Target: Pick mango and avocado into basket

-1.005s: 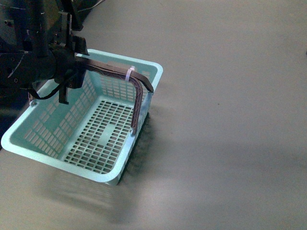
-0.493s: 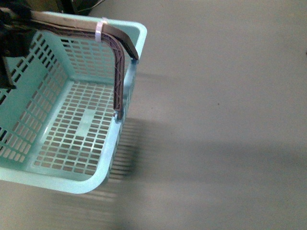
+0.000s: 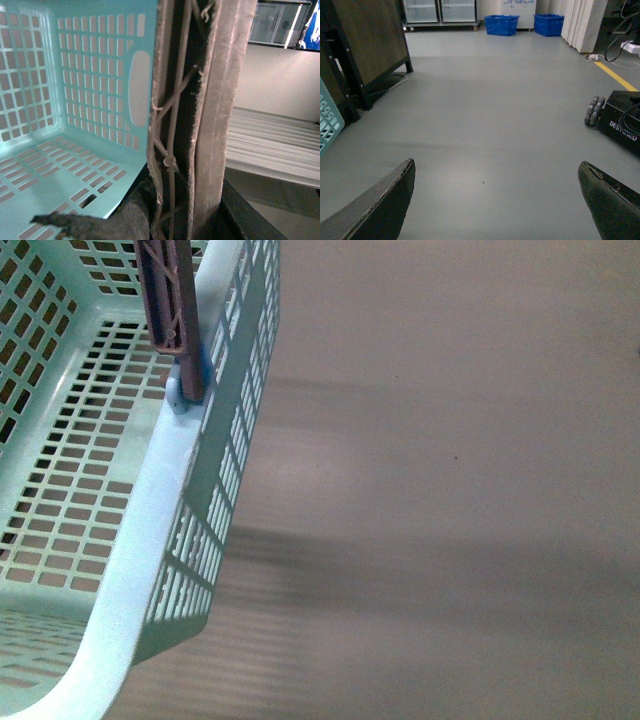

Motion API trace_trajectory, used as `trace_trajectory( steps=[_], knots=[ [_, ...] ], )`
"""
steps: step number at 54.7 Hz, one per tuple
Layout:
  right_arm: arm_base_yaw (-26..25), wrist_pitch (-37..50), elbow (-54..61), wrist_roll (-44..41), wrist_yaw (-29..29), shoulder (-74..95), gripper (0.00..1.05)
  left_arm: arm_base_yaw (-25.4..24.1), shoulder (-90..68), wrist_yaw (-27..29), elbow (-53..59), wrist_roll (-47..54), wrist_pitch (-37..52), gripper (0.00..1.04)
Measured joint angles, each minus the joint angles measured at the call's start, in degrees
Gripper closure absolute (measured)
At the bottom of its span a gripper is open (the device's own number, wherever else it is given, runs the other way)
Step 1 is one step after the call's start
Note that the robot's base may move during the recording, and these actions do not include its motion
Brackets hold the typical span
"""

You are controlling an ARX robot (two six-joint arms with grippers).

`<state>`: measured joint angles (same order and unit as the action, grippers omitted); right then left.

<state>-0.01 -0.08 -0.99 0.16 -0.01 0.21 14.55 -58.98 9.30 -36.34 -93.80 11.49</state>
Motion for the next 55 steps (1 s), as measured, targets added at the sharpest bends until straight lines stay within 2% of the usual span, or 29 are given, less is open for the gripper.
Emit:
trace_trajectory(
  steps=[55],
  knots=[
    [0.00, 0.00, 0.00, 0.00, -0.02, 0.00, 0.09, 0.04, -0.26, 0.09, 0.72, 0.04, -0.26, 0.85]
  ],
)
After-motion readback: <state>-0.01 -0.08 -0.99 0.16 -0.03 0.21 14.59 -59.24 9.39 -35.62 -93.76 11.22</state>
